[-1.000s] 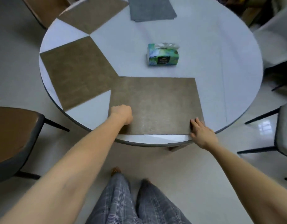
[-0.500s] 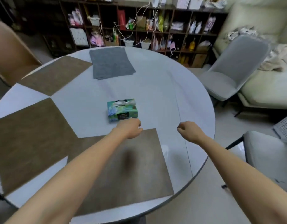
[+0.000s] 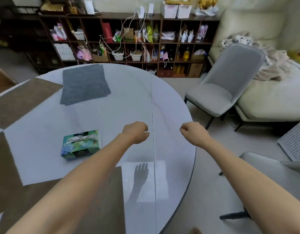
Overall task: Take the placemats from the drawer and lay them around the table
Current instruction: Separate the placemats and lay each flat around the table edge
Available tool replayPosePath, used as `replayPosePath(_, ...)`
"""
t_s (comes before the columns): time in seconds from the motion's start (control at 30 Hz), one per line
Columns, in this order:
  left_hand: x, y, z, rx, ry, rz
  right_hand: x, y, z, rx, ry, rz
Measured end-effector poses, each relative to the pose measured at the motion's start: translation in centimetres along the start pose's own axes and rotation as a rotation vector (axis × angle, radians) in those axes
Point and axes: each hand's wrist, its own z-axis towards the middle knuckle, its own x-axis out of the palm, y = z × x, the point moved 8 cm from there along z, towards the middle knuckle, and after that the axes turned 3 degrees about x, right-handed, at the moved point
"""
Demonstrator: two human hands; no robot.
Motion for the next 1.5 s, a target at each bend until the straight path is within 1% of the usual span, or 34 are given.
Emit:
replayPosePath(0.13,0.0,-4.8,3.8,-0.114,-0.013,-0.030,-2.2,-6.0,3.0,-0.093,0.070,-0.014)
replayPosePath(0.23,-0.4,-7.8,6.3,-0.200,-0.040,-0.059,-5.0,-8.7,5.3,-0.173,0.069,0.006)
replayPosePath(0.3,-1.4,-9.3,7.0,-0.241,-0.056,-0.071,-6.2,-9.2,6.4,-0.221,0.111,-0.001)
replayPosePath(0.4,-3.1,-9.7,7.7,-0.299,-0.126,-0.054,-7.1,-8.7,9.4,-0.268,0.139,-0.006)
replayPosePath(0.5,-3.7,-8.9,7.8,-0.354,-0.117,-0.025,-5.9,-7.3,12.8,-0.324,0.193,-0.055)
replayPosePath(0.6,-2.9,-6.6,8.2,-0.425,-0.104,-0.033,-4.0,-5.1,16.0,-0.384,0.255,-0.113)
replayPosePath(0.67,-2.4,-4.8,9.0,-0.476,-0.092,-0.055,-3.4,-3.5,18.2,-0.418,0.266,-0.152)
replayPosePath(0.83,-2.5,0.3,14.0,-0.588,-0.066,-0.150,-2.8,0.5,25.1,-0.518,0.250,-0.236)
replayPosePath(0.93,-3.2,2.4,17.3,-0.613,-0.040,-0.196,-2.5,2.9,29.5,-0.579,0.246,-0.288)
replayPosePath(1.0,-3.8,3.9,19.0,-0.634,-0.050,-0.212,-2.1,4.7,32.5,-0.610,0.238,-0.284)
replayPosePath(1.13,-4.0,7.8,20.4,-0.708,-0.046,-0.267,1.1,8.9,37.2,-0.711,0.321,-0.296)
replayPosePath(1.23,-2.9,11.9,20.6,-0.818,-0.019,-0.349,4.2,13.0,40.7,-0.788,0.380,-0.306)
replayPosePath(1.37,-0.4,17.5,20.8,-1.024,0.028,-0.477,9.8,19.5,45.1,-0.924,0.455,-0.346)
replayPosePath(1.43,0.9,19.9,21.5,-1.120,0.063,-0.547,12.7,22.9,47.0,-0.999,0.490,-0.354)
replayPosePath(1.5,1.8,22.2,22.8,-1.205,0.062,-0.632,15.3,26.3,48.8,-1.087,0.516,-0.350)
